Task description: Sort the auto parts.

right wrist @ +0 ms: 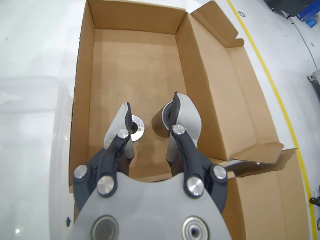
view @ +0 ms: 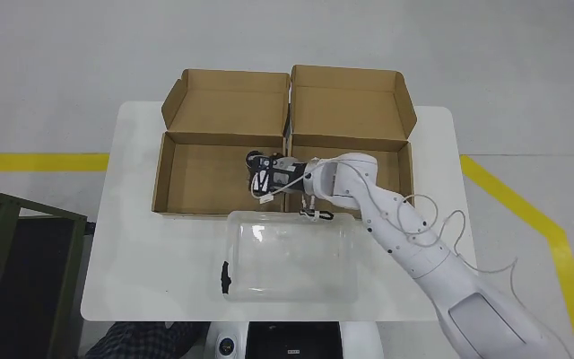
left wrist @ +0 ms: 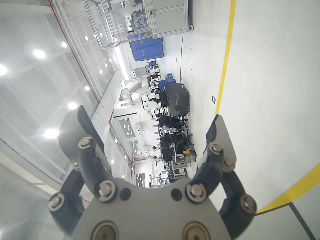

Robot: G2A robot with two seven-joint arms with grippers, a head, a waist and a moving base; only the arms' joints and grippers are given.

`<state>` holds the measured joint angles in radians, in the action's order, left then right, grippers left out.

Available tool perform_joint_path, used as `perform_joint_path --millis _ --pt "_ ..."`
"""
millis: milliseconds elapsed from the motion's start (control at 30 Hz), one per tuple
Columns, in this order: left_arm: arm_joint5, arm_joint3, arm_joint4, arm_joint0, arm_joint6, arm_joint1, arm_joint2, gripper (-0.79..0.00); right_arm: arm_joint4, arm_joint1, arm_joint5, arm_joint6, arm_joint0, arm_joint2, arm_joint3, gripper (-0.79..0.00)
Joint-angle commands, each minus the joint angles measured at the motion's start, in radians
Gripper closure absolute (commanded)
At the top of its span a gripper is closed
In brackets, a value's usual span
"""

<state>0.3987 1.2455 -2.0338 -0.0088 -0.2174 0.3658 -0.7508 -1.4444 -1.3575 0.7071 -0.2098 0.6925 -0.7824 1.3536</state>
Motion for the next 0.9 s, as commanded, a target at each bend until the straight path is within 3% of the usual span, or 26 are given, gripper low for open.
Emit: perform_joint_path --millis 0,433,667,867 --pt "0.0 0.0 0.0 0.0 0.0 0.0 0.0 -0.785 -0.005 0.006 -0.006 0.005 0.011 -0.023 0.032 -0.317" --pt "0.0 0.0 0.0 0.0 0.0 0.0 0.0 -0.785 -0.061 0.073 -0.05 0.012 0.232 -0.241 0.336 -0.391" --pt "0.0 0.0 0.0 0.0 0.0 0.0 0.0 -0.785 -0.13 0.109 -0.109 0.022 0.421 -0.378 0.516 -0.757" --pt "0.0 0.0 0.0 0.0 0.0 0.0 0.0 -0.785 -0.18 0.131 -0.198 0.012 0.595 -0.499 0.639 -0.785"
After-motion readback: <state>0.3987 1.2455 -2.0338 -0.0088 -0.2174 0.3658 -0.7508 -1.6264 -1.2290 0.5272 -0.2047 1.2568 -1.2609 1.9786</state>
